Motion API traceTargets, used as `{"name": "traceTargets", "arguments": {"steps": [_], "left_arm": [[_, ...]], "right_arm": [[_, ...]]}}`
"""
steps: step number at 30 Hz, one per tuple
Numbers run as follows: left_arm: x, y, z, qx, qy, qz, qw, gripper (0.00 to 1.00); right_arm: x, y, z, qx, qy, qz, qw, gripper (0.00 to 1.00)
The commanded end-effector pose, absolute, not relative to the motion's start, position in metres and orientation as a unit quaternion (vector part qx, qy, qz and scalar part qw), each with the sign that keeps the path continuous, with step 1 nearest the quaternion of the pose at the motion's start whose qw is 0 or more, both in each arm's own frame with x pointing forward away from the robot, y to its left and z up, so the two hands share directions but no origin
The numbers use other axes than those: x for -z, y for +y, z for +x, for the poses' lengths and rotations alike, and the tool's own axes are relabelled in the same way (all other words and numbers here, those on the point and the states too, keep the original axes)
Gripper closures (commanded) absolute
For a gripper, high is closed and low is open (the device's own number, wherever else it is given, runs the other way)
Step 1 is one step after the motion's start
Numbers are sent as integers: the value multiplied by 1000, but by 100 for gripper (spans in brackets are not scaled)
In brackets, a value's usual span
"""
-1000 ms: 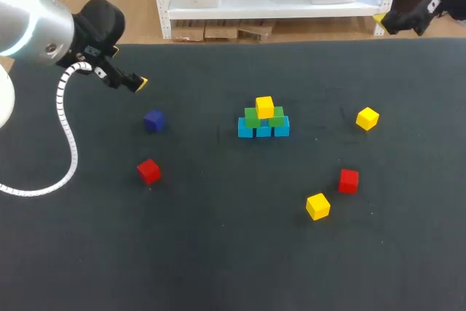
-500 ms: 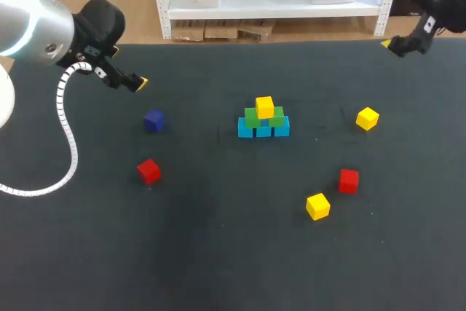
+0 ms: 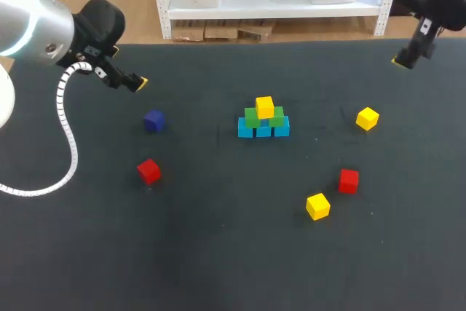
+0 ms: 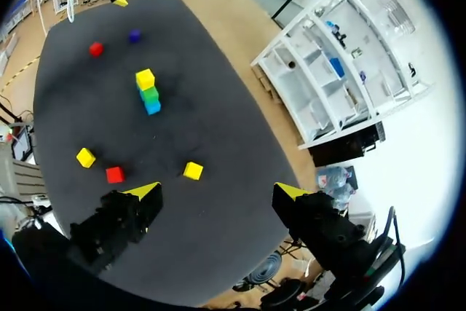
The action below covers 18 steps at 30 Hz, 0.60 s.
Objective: Place the blue cubes, place green cubes on the blue cubes, place the yellow cubes on the green cubes, then place the red cubes on the yellow cubes, and place purple cube on the red cubes.
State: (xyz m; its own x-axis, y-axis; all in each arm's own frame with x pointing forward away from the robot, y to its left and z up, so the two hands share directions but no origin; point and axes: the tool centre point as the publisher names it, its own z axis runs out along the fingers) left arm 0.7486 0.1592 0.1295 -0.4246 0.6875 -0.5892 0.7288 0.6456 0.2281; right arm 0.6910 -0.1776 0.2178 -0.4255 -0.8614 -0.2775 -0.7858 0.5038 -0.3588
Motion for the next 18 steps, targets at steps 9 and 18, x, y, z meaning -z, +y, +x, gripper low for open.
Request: {"name": "traceTargets", "arguments": {"steps": [9,18], "left_arm": [[-129,161,749,35,842,423,335,0],[-129,161,749,35,842,423,335,0]], "right_arm": [[-210,-181,683,-64,864,-495,62,0],[-189,-173,663,-76,869,-483,70,0]]}}
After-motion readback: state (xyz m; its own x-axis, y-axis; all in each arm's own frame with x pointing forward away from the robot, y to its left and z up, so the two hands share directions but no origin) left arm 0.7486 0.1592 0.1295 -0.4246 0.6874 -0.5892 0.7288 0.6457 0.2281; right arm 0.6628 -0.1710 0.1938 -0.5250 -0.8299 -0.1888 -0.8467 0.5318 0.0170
